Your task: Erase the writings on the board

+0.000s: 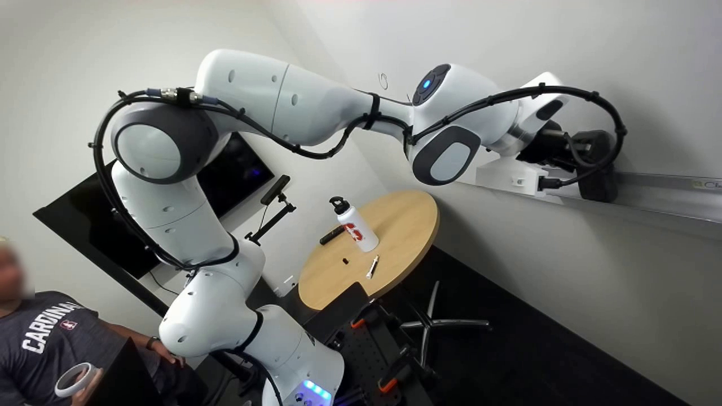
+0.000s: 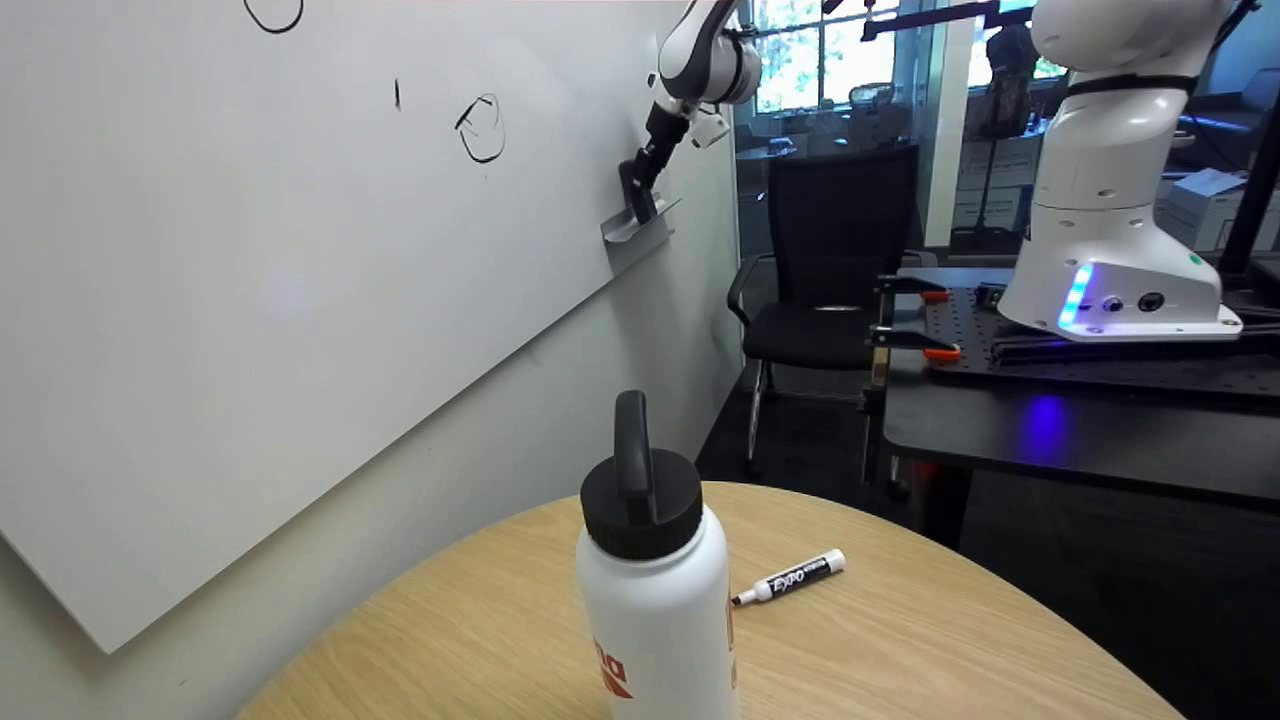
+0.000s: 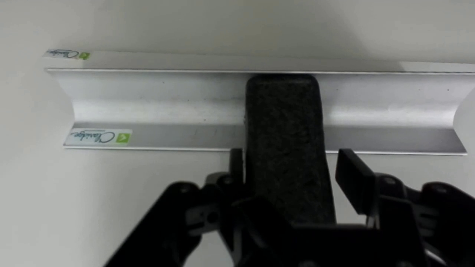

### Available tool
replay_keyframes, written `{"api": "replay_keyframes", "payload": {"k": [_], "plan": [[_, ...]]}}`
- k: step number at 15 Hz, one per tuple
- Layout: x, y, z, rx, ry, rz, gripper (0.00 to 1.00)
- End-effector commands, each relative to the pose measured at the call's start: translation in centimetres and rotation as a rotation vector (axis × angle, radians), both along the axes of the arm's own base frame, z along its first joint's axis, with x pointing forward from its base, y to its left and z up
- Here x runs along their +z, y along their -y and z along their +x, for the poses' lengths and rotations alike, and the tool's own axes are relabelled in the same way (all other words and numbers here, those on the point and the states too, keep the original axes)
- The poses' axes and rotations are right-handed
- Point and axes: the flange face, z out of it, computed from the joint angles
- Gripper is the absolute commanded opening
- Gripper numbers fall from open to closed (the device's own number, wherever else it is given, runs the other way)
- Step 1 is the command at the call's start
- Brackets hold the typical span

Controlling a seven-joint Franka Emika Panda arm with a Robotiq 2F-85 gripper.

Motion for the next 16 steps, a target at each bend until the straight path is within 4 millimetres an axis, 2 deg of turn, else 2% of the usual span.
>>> {"api": "replay_keyframes", "payload": {"k": [1,2,3,6,9,12,16], "plan": [[0.2,0.2,0.6,-0.013,0.027,-0.006,0.35],[0.2,0.2,0.6,-0.013,0.027,-0.007,0.29],[0.3,0.2,0.5,-0.016,0.024,-0.010,0.28],[1.7,-0.1,-1.0,-0.030,0.029,-0.028,0.28],[4.1,-0.8,-3.0,-0.005,0.032,-0.048,0.28],[6.9,-2.1,-5.1,0.037,0.035,-0.079,0.28],[10.5,-5.6,-7.5,0.064,0.081,-0.137,0.28]]}}
